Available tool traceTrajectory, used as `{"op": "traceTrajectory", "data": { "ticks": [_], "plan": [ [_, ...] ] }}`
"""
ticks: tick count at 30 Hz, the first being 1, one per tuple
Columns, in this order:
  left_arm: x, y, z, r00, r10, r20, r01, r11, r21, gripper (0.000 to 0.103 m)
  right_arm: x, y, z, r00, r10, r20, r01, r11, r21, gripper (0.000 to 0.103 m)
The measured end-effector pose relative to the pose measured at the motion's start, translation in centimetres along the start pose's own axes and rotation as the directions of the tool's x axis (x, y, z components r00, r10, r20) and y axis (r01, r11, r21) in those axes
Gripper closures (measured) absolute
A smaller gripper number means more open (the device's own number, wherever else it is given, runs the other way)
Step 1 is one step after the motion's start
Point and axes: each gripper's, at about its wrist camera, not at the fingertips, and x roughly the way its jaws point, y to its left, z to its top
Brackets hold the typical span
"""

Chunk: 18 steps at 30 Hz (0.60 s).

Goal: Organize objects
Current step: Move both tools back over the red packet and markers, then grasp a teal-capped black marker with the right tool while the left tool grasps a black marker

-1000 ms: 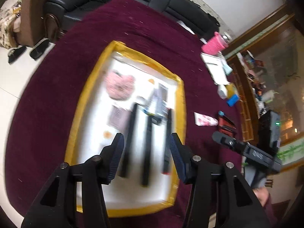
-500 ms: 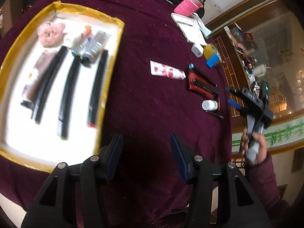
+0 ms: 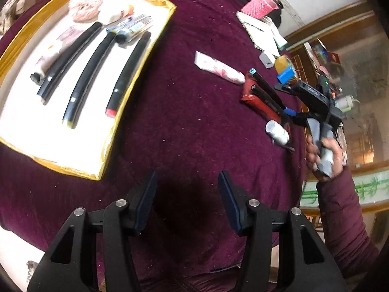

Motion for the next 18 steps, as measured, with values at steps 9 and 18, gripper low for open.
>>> {"op": "traceTrajectory", "data": {
  "ticks": [9,18],
  "plan": [
    [2.3,-1.2,0.7,1.0,-0.008,-0.028,0.009,1.0,0.012,0.052,3.1,7.4,-7.1,0.948,0.244,-0.205,-0.265,0.961,-0.081,0.022],
    [3.5,-1.7,0.8,0.997,-0.022,-0.068,0.025,0.999,0.041,0.052,-1.8,8.9,-7.5,1.0,0.009,-0.013,-0.012,0.956,-0.292,0.022]
  ]
}}
